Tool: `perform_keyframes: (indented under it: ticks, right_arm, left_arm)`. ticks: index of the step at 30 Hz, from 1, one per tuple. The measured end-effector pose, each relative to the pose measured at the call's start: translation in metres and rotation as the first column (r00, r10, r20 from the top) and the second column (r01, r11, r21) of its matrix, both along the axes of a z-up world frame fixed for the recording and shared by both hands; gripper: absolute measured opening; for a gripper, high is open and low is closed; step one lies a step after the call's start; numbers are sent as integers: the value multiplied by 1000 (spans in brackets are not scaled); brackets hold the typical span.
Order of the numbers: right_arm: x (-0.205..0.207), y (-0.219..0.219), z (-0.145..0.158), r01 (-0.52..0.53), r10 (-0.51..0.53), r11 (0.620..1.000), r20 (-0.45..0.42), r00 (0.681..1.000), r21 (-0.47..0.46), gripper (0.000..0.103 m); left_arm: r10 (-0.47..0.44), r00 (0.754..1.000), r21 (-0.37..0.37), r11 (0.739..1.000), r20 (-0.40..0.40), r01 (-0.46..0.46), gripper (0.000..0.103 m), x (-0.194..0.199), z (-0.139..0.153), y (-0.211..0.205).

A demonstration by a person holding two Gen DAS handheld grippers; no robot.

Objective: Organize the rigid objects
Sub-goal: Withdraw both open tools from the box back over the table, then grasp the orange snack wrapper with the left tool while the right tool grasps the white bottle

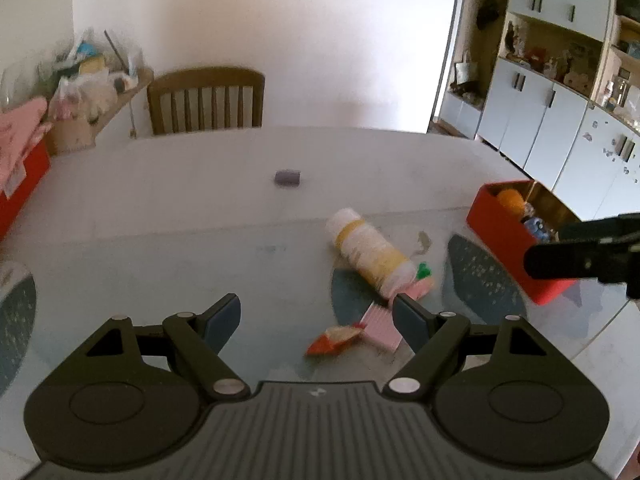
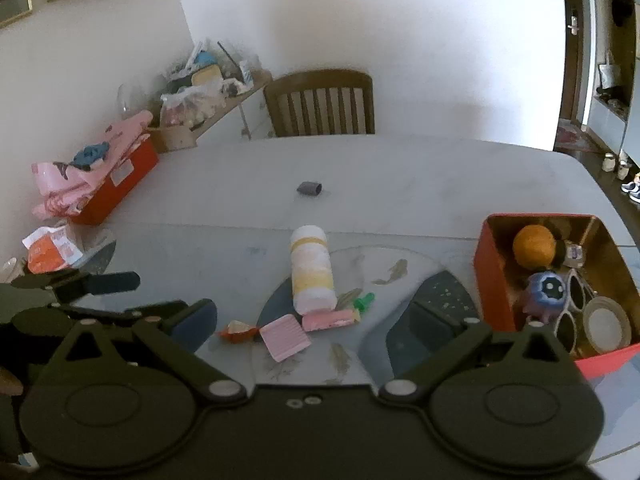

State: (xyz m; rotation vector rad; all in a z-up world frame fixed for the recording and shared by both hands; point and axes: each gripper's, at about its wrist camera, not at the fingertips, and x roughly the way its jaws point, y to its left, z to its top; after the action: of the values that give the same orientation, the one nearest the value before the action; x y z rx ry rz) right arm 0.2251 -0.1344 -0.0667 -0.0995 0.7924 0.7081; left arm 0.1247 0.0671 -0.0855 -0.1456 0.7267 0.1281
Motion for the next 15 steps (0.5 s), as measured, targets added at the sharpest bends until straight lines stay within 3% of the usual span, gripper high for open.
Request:
perform_keyframes:
  ticks: [11,15]
  right_arm:
    - [25,25,-22,-84,82,995,-39,996,-45,89]
    - [38,36,-31,-118,115,991,-51,992,-61,84]
  left_arm:
    - [29,998,-13,999,-63,-30,82,12,-42,4]
    - [2,998,-17,1000,-67,-3,81,19,-51,1]
